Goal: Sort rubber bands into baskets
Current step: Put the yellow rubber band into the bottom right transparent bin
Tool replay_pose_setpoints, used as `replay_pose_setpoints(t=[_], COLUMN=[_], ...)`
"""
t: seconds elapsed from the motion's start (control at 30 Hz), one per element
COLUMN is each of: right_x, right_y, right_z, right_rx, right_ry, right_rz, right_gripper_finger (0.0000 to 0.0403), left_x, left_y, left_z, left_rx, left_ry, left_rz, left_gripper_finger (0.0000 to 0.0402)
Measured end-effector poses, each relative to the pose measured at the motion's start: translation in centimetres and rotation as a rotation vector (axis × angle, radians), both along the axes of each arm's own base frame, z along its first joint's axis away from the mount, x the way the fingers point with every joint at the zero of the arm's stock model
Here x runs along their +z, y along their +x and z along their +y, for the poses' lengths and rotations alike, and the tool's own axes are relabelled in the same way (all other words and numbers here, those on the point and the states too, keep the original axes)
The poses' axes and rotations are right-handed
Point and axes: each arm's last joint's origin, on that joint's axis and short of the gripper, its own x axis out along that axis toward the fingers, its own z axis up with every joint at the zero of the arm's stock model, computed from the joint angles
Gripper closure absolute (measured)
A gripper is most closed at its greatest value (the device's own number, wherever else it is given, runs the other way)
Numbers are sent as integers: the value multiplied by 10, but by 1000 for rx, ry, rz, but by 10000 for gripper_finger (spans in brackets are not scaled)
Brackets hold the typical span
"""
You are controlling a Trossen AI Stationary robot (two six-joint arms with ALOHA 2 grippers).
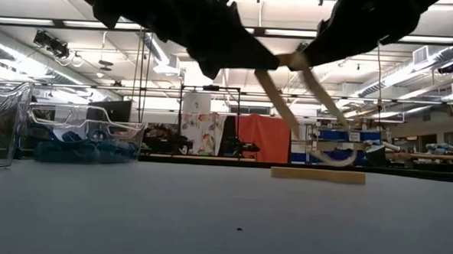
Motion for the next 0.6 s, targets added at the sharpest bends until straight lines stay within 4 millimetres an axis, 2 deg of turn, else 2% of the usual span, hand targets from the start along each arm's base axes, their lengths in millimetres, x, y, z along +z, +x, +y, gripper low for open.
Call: replay_pose_setpoints(t=[0.13,0.23,0.6], right_x=[-9,-15,-34], right_y=[7,11,25], right_z=[6,8,18], right_rx=[93,129,143], right_ry=[32,100,283], right_rz=[24,36,24], right_gripper_finger=[165,159,210], left_x=[-2,-3,-6], left_y=[1,1,0], left_z=[-1,-1,-7], left_rx=[-2,-7,-11], left_ry=[0,-8,-36], left_rz=[5,5,23], left_gripper_finger=[397,397,397])
